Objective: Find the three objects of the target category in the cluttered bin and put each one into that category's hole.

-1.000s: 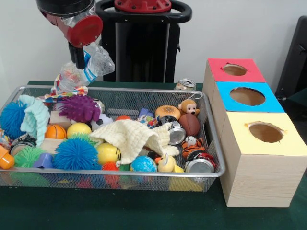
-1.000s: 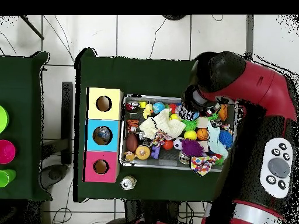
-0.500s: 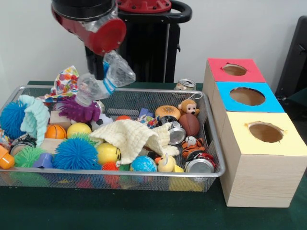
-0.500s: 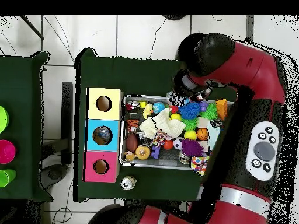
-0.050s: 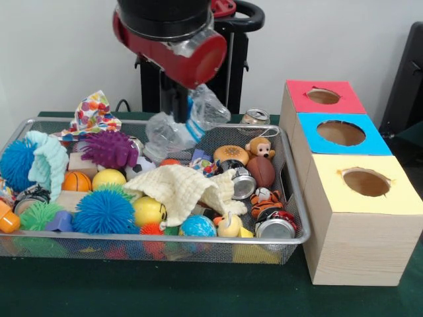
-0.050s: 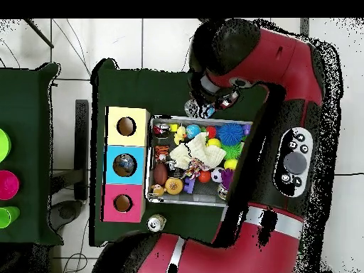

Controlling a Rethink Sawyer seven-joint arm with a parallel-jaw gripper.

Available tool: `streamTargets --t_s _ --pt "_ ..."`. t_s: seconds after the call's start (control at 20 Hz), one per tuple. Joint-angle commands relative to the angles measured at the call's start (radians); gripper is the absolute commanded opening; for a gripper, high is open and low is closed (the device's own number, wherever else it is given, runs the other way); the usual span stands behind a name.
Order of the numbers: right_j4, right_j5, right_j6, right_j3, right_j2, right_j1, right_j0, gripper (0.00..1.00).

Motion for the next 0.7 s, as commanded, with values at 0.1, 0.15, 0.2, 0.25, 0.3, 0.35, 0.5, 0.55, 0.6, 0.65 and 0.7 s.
streamTargets --t_s 0.1,0.15,0.2,0.25,0.3,0.35,0.5,0.55,0.6,0.65,0.7 --pt "0.042 0.139 0.233 -0.114 0.041 0.07 0.001 0.0" --pt "0.046 0.15 0.234 -0.125 0.037 0.071 0.0 0.0" --pt "0.048 0.161 0.234 -0.132 0.031 0.069 0.001 0.0" --pt "0.049 0.174 0.232 -0.158 0.026 0.079 -0.001 0.0" --pt "0.053 0.188 0.233 -0.173 0.024 0.084 -0.002 0.0" --pt "0.057 0.204 0.233 -0.197 0.022 0.094 -0.003 0.0" --pt "0.065 0.22 0.236 -0.215 0.019 0.101 0.001 0.0" --pt "0.069 0.217 0.241 -0.208 0.018 0.097 0.003 0.0" --pt "0.073 0.214 0.245 -0.201 0.018 0.093 0.005 0.0" --pt "0.079 0.216 0.253 -0.209 0.018 0.098 0.004 0.0" --pt "0.085 0.217 0.264 -0.212 0.017 0.099 0.009 0.0"
